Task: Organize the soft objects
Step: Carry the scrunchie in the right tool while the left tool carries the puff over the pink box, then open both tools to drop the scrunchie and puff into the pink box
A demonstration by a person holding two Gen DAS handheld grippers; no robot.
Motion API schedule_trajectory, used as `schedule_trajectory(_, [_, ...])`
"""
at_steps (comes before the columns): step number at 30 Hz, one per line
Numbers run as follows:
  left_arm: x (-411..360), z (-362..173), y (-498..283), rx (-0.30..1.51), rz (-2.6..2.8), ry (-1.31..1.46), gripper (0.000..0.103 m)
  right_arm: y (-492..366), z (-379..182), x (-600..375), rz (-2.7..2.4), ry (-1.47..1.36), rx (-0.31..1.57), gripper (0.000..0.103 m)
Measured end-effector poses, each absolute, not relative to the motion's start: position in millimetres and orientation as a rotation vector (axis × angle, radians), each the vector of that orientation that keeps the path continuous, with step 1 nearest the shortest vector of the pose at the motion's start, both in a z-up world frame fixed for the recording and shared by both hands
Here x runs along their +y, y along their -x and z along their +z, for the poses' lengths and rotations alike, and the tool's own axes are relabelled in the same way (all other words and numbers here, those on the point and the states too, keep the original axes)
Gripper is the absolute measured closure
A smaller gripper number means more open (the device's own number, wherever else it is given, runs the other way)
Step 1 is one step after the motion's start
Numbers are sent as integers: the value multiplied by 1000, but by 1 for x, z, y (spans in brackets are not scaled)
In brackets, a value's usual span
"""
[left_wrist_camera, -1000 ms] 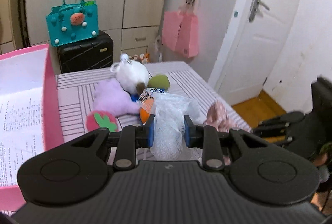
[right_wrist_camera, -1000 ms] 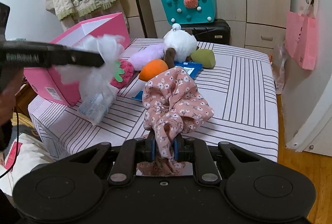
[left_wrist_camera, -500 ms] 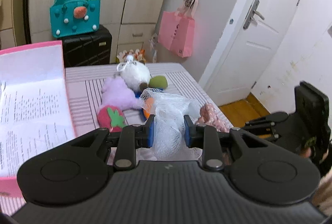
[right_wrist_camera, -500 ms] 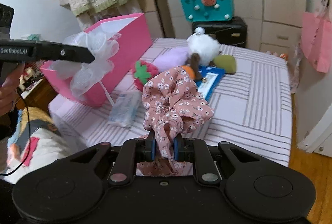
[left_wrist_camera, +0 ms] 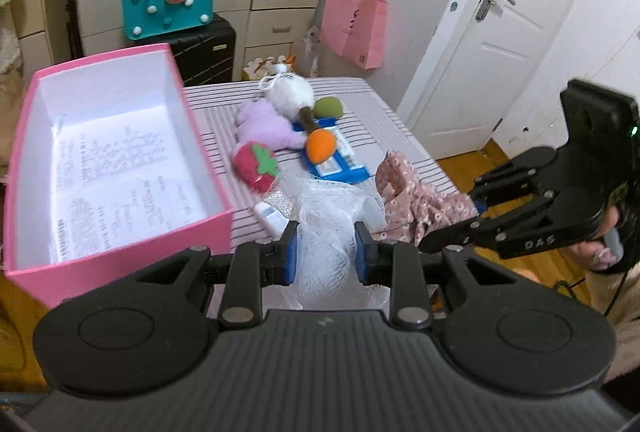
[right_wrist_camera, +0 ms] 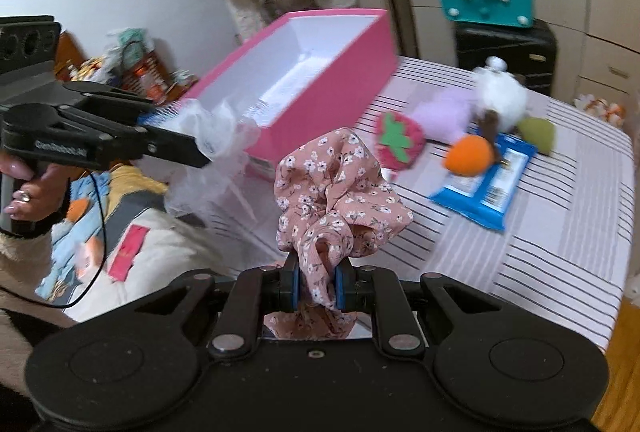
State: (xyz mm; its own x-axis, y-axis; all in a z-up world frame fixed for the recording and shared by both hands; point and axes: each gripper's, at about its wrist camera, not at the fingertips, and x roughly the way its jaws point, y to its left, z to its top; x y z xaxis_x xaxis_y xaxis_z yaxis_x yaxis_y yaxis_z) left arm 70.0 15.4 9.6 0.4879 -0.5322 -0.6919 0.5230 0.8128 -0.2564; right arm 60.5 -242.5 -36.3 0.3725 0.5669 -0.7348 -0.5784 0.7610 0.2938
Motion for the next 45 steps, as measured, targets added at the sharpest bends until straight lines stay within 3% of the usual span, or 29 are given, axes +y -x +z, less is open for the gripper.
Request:
schedule_trajectory(14, [86, 24, -53, 777, -532, 11, 77, -69, -4, -157, 888, 142, 916, 84])
schedule_trajectory(23, [119, 46, -74, 682, -507, 10, 77, -96, 28, -119, 937, 188, 808, 84])
schedule_trajectory(31, [129, 48, -131, 612, -447, 22, 77, -155, 37, -97, 881, 231, 689, 83])
schedule_trajectory(45, [113, -13, -274, 740, -287, -28, 77, -293, -17, -41, 857, 521, 755, 83])
